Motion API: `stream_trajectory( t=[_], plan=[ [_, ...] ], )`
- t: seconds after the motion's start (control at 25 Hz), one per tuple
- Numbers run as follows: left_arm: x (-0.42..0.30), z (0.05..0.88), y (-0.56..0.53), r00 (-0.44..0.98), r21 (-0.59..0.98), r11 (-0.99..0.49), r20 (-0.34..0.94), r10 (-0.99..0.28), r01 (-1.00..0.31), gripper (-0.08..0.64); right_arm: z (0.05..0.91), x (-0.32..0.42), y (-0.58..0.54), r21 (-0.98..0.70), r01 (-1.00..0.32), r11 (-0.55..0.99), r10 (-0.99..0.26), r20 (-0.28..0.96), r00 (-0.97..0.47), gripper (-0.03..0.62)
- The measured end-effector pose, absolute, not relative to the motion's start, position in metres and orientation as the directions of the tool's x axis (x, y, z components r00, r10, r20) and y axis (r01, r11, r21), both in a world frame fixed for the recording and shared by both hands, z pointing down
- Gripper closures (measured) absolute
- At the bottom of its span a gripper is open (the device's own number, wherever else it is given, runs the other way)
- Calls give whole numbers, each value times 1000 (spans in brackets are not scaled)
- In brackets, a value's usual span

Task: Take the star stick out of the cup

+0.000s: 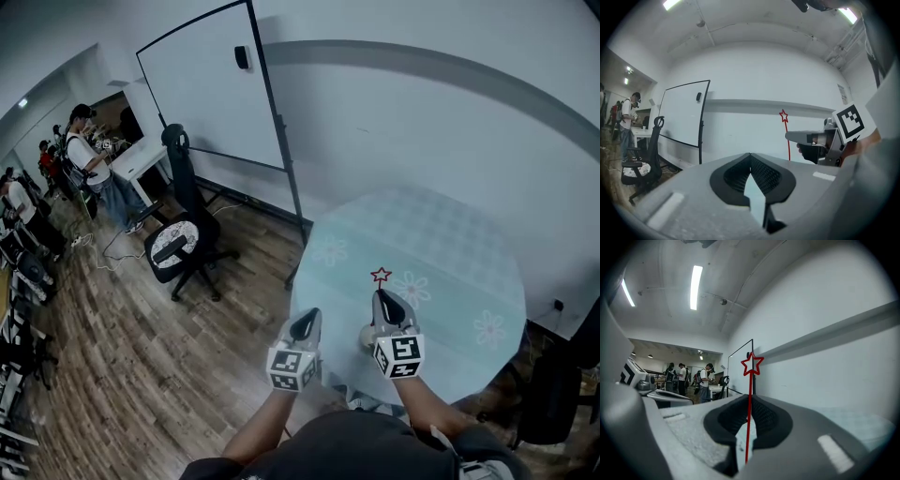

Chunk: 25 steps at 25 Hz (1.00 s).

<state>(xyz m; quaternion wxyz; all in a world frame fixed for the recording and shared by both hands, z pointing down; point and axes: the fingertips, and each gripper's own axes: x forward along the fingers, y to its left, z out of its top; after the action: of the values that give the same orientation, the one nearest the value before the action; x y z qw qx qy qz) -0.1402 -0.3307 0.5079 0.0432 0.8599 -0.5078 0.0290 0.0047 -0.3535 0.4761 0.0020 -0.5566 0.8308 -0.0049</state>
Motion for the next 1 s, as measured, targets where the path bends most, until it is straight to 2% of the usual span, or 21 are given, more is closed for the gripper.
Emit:
stream_trajectory(
  t=[0.4,1.0],
  plan=[
    [-130,501,-312,500,53,-498,76,-863,-866,555,429,14,-322,15,-927,374,-923,-93,-374,571],
    [-123,492,-302,487,65,-484,74,-870,-873,555,425,17,-313,44,-923,382,-920,-78,-384,572]
  ],
)
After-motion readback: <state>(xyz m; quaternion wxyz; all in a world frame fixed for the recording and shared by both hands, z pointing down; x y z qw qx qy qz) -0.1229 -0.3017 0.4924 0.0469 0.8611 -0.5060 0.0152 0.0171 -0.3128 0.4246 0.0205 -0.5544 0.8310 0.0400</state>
